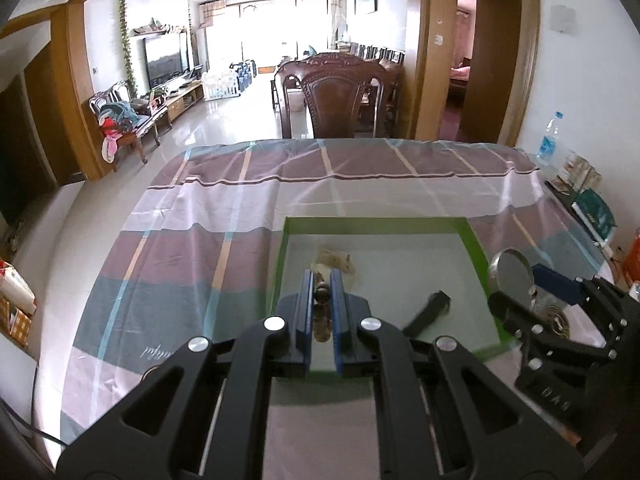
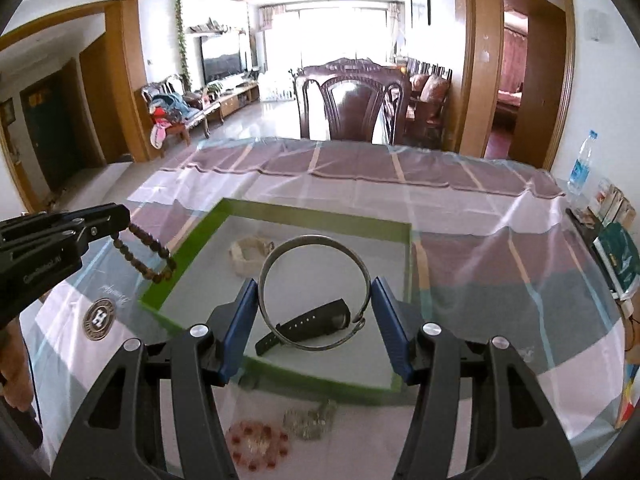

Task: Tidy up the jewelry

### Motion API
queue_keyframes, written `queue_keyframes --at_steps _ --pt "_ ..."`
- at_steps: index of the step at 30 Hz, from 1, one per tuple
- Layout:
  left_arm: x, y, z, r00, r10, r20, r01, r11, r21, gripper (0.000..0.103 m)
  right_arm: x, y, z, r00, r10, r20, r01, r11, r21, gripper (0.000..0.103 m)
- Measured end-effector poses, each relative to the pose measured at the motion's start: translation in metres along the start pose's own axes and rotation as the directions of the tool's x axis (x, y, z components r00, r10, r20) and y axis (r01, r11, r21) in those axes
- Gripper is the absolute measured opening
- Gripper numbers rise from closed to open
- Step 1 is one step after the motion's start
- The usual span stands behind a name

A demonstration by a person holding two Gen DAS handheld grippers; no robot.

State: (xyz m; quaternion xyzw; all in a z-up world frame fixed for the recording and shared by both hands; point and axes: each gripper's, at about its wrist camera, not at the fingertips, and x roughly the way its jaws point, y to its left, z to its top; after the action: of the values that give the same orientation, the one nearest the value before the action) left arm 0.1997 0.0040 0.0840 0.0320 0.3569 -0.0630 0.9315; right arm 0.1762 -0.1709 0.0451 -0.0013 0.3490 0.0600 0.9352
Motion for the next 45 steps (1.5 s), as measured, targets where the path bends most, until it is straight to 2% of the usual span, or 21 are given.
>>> queue_keyframes --at_steps 9,10,13,17,23,27,28,32,37,42,43,44,45 --pt "0.069 -0.003 -0.015 0.994 0.029 -0.108 -0.028 0.999 0.016 0.009 0.068 0.005 -0.015 0.99 -0.034 -0.138 0.034 0.999 -0.001 0.058" --pt "0.074 -0.004 -0.018 0.994 0.03 -0.106 -0.029 0.999 0.013 0.011 0.072 0.005 -0.016 0.988 -0.034 -0.148 0.035 0.999 -0.001 0.058" --pt "0.08 -0.006 -0.025 0.993 0.049 -0.108 -0.046 0.998 0.033 0.03 0.074 0.005 -0.019 0.987 -0.047 -0.152 0.046 0.999 -0.011 0.059" --pt "0.076 -0.005 -0.031 0.993 0.045 -0.11 -0.041 0.999 0.035 0.041 0.058 0.005 -0.021 0.991 -0.052 -0.124 0.05 0.999 -0.013 0.069" --pt "0.044 -0.007 -0.046 0.996 0.025 -0.087 -0.021 0.999 0.045 0.053 0.023 -0.005 -0.033 0.993 -0.042 -0.107 0.041 0.999 -0.006 0.069" --pt "0.012 -0.007 -0.07 0.997 -0.008 -0.071 0.012 0.998 0.057 0.065 -0.001 -0.018 -0.059 0.989 -0.021 -0.148 0.023 1.0 0.012 0.069" --pt "0.007 -0.007 -0.076 0.998 -0.005 -0.07 0.009 0.998 0.055 0.069 -0.004 -0.021 -0.066 0.987 -0.013 -0.16 0.016 1.0 0.018 0.064" --pt "0.007 -0.014 -0.105 0.993 -0.023 -0.117 0.03 0.998 0.057 0.07 0.009 -0.024 -0.091 0.968 -0.002 -0.252 0.007 1.0 0.018 0.043" --pt "0.022 -0.027 -0.132 0.981 -0.035 -0.192 0.051 0.996 0.076 0.07 0.045 -0.017 -0.106 0.937 0.045 -0.346 -0.026 0.998 0.06 0.04" --pt "0.027 -0.026 -0.144 0.975 -0.03 -0.221 0.049 0.995 0.084 0.072 0.061 -0.006 -0.11 0.936 0.045 -0.35 -0.026 0.998 0.061 0.04" --pt "0.027 -0.025 -0.146 0.974 -0.028 -0.225 0.048 0.995 0.083 0.072 0.062 -0.005 -0.111 0.933 0.061 -0.355 -0.041 0.997 0.063 0.024" --pt "0.029 -0.025 -0.148 0.973 -0.026 -0.231 0.047 0.995 0.083 0.072 0.059 -0.004 -0.114 0.931 0.077 -0.358 -0.054 0.996 0.072 0.02" --pt "0.03 -0.024 -0.151 0.97 -0.025 -0.24 0.046 0.996 0.082 0.073 0.057 -0.005 -0.115 0.926 0.081 -0.369 -0.058 0.996 0.072 0.019"
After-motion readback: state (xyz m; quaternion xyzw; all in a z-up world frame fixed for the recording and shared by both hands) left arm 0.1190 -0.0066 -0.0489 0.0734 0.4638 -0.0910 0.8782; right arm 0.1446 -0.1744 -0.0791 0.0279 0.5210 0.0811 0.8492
